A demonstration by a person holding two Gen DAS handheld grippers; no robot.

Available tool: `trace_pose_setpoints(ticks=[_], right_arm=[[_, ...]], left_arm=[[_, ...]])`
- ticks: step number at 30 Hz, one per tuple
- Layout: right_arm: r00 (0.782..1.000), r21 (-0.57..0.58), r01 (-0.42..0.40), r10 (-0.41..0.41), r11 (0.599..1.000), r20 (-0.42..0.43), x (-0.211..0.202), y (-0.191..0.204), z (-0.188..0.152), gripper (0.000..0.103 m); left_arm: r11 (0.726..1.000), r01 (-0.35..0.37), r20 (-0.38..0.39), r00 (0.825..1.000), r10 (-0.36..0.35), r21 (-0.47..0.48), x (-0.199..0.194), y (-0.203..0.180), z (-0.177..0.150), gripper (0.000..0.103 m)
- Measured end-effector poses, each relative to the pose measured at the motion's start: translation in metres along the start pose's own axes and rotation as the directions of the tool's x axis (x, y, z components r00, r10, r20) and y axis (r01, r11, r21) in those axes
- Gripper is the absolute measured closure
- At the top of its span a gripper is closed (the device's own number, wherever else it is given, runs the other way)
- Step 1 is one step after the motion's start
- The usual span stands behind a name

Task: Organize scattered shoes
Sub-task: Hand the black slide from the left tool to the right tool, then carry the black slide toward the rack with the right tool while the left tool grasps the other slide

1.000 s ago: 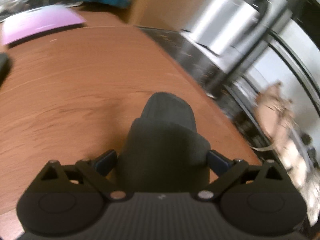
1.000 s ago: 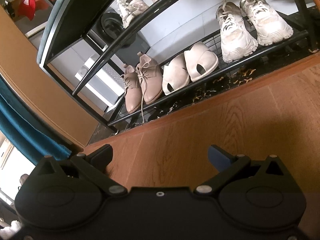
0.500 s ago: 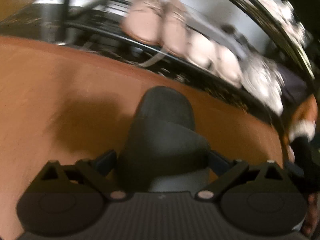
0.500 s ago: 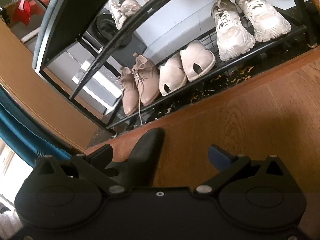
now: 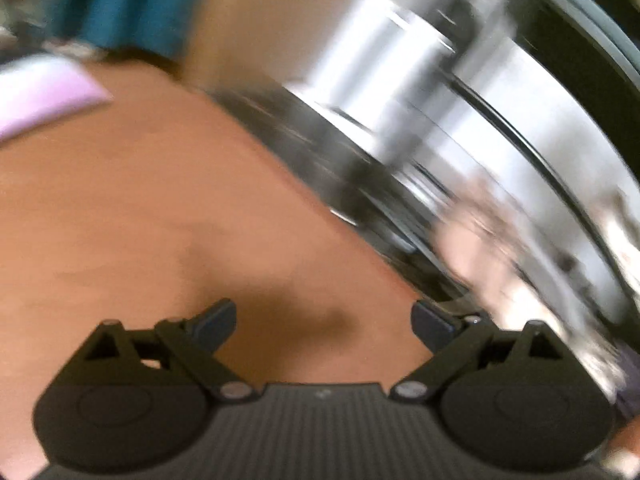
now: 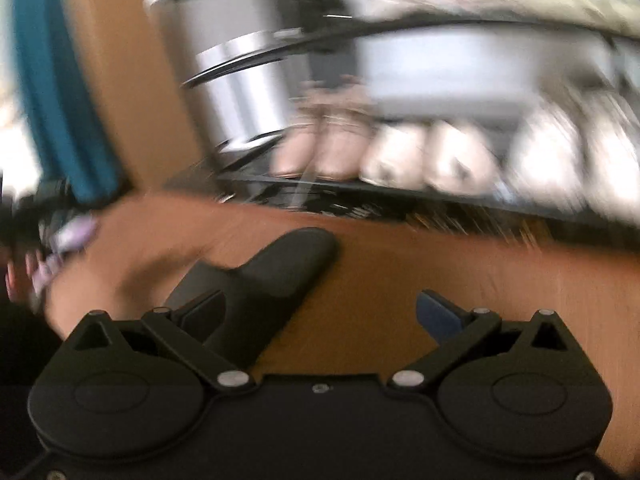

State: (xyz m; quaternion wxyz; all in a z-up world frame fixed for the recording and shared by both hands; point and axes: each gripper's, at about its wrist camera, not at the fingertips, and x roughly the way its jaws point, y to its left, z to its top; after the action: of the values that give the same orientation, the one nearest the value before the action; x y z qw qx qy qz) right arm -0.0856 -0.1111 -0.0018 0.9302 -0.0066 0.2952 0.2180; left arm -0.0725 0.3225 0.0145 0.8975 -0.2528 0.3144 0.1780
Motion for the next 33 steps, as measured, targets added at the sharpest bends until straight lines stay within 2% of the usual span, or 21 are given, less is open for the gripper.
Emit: trace_pose_setpoints(ticks=[1, 2, 3, 4, 5, 6, 7, 9, 10, 11, 15, 19, 21, 24, 27, 28, 29, 31, 32, 33], right_arm=[[0.999, -0.050, -0.028, 0.027, 0.998, -0.020, 0.012, 0.012, 0.006, 0.000], [0.998, -0.094, -0.055, 0.051, 0.994, -0.042, 0.025, 0.025, 0.011, 0.000], [0.996, -0.141, -0.071, 0.062, 0.987, -0.065, 0.039, 0.040, 0.016, 0.000], [0.994, -0.202, -0.080, 0.063, 0.976, -0.088, 0.053, 0.056, 0.019, 0.000], [0.992, -0.276, -0.088, 0.059, 0.957, -0.114, 0.067, 0.074, 0.021, 0.000], [0.989, -0.351, -0.089, 0.042, 0.932, -0.140, 0.080, 0.090, 0.020, 0.000], [0.986, -0.400, -0.089, 0.023, 0.912, -0.166, 0.091, 0.101, 0.020, 0.000], [0.976, -0.458, -0.097, -0.006, 0.883, -0.218, 0.111, 0.117, 0.018, 0.000], [0.970, -0.473, -0.103, -0.017, 0.875, -0.242, 0.120, 0.122, 0.018, 0.000], [0.964, -0.477, -0.108, -0.026, 0.872, -0.265, 0.126, 0.125, 0.018, 0.000], [0.952, -0.476, -0.097, -0.058, 0.874, -0.301, 0.139, 0.126, 0.019, 0.001], [0.941, -0.477, -0.084, -0.088, 0.875, -0.326, 0.132, 0.118, 0.021, 0.003], [0.936, -0.455, -0.041, -0.126, 0.889, -0.330, 0.124, 0.104, 0.018, 0.003], [0.912, -0.393, 0.037, -0.192, 0.919, -0.363, 0.110, 0.073, 0.010, 0.000], [0.905, -0.305, 0.129, -0.238, 0.944, -0.353, 0.091, 0.050, 0.007, 0.000], [0.914, -0.254, 0.147, -0.230, 0.956, -0.336, 0.084, 0.046, 0.009, 0.000], [0.937, -0.153, 0.145, -0.186, 0.977, -0.295, 0.070, 0.042, 0.012, 0.000], [0.968, 0.003, 0.114, -0.110, 0.994, -0.224, 0.049, 0.040, 0.016, 0.000], [0.987, 0.137, 0.068, -0.047, 0.988, -0.152, 0.028, 0.039, 0.018, 0.000], [0.995, 0.222, 0.032, -0.009, 0.975, -0.102, 0.014, 0.039, 0.018, 0.000]], left_arm=[[1.000, -0.030, 0.007, 1.000, 0.030, -0.007, 0.000, 0.004, 0.003, 0.003], [0.991, -0.126, 0.028, 0.992, 0.127, -0.036, -0.009, 0.020, 0.002, 0.002], [0.980, -0.185, 0.041, 0.981, 0.188, -0.068, -0.016, 0.032, 0.001, 0.002], [0.964, -0.245, 0.051, 0.967, 0.251, -0.104, -0.024, 0.046, 0.000, 0.002], [0.935, -0.312, 0.054, 0.944, 0.325, -0.170, -0.035, 0.068, -0.002, 0.002], [0.919, -0.339, 0.049, 0.934, 0.355, -0.202, -0.039, 0.079, -0.001, 0.002], [0.915, -0.346, 0.047, 0.931, 0.363, -0.210, -0.040, 0.082, -0.001, 0.002], [0.883, -0.390, 0.040, 0.909, 0.414, -0.259, -0.048, 0.100, -0.001, 0.002], [0.866, -0.413, 0.037, 0.897, 0.440, -0.283, -0.052, 0.109, -0.001, 0.002], [0.842, -0.445, 0.039, 0.877, 0.478, -0.305, -0.056, 0.119, -0.002, 0.002], [0.810, -0.479, -0.005, 0.862, 0.507, -0.339, -0.057, 0.138, -0.003, 0.002], [0.777, -0.505, -0.024, 0.844, 0.537, -0.375, -0.055, 0.149, -0.002, 0.002], [0.760, -0.518, -0.034, 0.834, 0.551, -0.392, -0.054, 0.155, -0.002, 0.002], [0.735, -0.536, -0.050, 0.820, 0.570, -0.416, -0.052, 0.164, -0.002, 0.002], [0.722, -0.531, -0.068, 0.823, 0.563, -0.445, -0.052, 0.165, -0.008, 0.002], [0.721, -0.531, -0.068, 0.823, 0.564, -0.445, -0.051, 0.165, -0.010, 0.002], [0.721, -0.531, -0.067, 0.823, 0.564, -0.445, -0.050, 0.164, -0.012, 0.002], [0.727, -0.533, -0.057, 0.821, 0.568, -0.434, -0.049, 0.164, -0.013, 0.002], [0.735, -0.541, -0.038, 0.815, 0.578, -0.409, -0.048, 0.161, -0.013, 0.002], [0.743, -0.550, -0.017, 0.808, 0.589, -0.381, -0.047, 0.159, -0.013, 0.002]])
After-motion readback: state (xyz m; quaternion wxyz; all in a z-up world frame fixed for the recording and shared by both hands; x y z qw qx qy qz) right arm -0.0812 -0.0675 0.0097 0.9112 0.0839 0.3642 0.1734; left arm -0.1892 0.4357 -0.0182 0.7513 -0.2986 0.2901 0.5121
